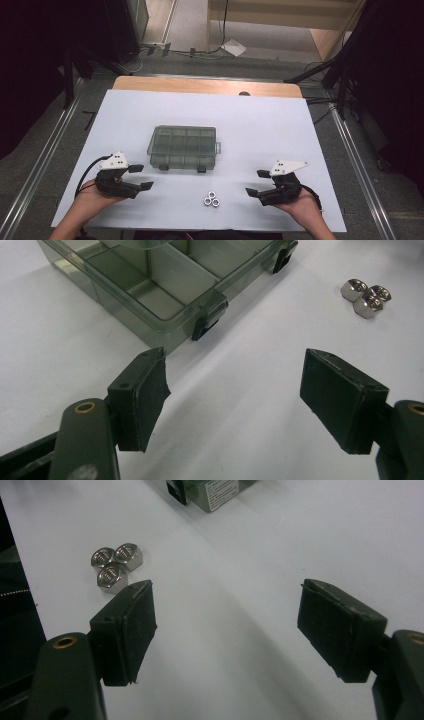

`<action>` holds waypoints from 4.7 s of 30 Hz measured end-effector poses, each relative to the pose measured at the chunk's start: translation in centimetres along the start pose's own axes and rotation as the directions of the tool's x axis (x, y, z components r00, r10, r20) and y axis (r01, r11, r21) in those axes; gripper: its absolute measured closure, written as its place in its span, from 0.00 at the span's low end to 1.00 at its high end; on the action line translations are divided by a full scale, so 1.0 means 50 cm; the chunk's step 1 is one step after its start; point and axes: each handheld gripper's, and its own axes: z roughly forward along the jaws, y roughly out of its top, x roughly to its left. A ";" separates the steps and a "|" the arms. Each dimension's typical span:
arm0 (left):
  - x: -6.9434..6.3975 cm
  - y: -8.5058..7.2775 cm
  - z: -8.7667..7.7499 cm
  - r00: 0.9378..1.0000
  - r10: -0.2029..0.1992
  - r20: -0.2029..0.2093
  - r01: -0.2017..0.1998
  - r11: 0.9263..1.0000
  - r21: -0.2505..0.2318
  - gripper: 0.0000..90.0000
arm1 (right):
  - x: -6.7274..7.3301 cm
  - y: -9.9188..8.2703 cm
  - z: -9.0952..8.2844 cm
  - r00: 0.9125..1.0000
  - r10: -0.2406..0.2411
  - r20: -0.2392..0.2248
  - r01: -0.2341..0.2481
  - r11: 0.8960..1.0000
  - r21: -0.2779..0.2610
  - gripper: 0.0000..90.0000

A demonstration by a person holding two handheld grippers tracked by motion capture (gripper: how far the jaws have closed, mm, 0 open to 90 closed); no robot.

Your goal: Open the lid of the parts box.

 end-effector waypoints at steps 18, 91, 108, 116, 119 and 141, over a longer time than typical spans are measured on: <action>-0.003 0.000 -0.002 1.000 -0.005 -0.002 0.005 1.000 -0.001 0.30 | 0.000 -0.002 -0.002 1.000 0.005 -0.031 -0.005 1.000 -0.022 0.31; 0.009 0.011 -0.015 0.996 -0.090 -0.023 0.089 0.994 -0.065 0.30 | 0.006 0.075 0.055 0.998 0.056 0.001 -0.055 0.995 -0.082 0.33; 0.010 0.012 -0.012 0.995 -0.101 -0.015 0.100 0.993 -0.060 0.30 | 0.018 0.110 0.101 0.999 0.041 0.010 -0.040 0.994 -0.100 0.35; 0.011 0.012 -0.012 0.995 -0.100 -0.014 0.099 0.994 -0.054 0.30 | 0.023 0.125 0.134 0.999 0.051 0.012 -0.049 0.995 -0.091 0.35; 0.010 0.012 -0.012 0.995 -0.096 -0.015 0.095 0.994 -0.049 0.30 | 0.031 0.133 0.144 0.999 0.026 0.029 -0.024 0.996 -0.086 0.37; 0.014 0.008 -0.019 0.995 -0.094 -0.022 0.092 0.994 -0.067 0.30 | 0.039 0.165 0.172 0.996 -0.019 0.086 0.032 0.988 -0.151 0.47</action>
